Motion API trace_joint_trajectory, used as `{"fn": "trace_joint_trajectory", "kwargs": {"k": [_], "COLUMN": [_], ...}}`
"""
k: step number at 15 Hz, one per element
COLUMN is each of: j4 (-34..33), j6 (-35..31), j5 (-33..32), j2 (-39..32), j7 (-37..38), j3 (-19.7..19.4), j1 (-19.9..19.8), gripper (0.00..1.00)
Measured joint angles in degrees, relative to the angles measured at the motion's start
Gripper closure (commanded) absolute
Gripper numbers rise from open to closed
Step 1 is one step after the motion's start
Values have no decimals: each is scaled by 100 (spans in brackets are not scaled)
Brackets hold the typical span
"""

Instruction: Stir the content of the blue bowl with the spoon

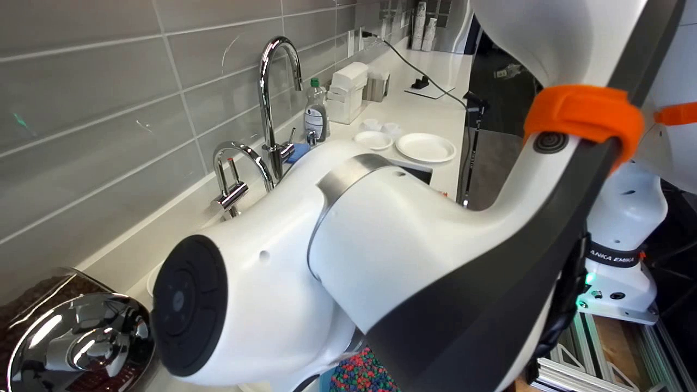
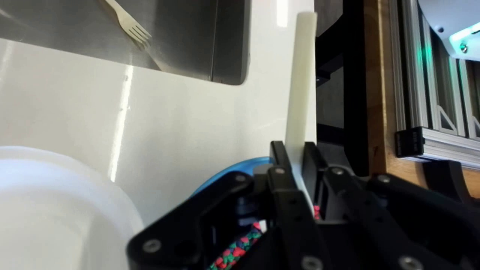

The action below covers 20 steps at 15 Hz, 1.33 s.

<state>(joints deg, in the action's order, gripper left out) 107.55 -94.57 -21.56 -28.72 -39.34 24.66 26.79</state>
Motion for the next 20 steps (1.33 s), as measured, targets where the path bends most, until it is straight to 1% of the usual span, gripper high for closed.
{"fn": "trace_joint_trajectory", "kwargs": {"k": [7,13,20], "j4": [-592,-990,-1052], "j6": [720,725,787], "j5": [-59,-56,-41], "j2": [-467,-767,-886], "j7": [-41,157,784], "j3": [-5,-5,-20], "j1": [201,378,443], "gripper": [96,96,96]}}
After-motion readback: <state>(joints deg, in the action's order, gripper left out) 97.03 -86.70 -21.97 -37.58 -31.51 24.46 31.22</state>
